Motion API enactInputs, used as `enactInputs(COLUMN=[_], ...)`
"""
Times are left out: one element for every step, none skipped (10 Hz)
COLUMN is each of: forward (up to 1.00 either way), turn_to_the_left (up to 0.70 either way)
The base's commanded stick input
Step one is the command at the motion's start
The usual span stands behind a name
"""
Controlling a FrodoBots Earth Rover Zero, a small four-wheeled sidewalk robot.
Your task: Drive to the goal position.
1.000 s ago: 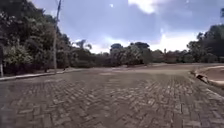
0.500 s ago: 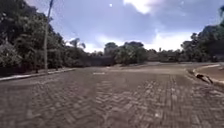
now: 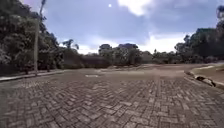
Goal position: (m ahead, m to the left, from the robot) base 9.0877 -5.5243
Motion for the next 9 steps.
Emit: enactInputs(forward=[1.0,1.0,1.0,1.0,1.0,1.0,1.0,1.0,1.0], turn_to_the_left=[-0.23,-0.07,-0.23,-0.1,-0.06,-0.24,-0.26,0.0,0.0])
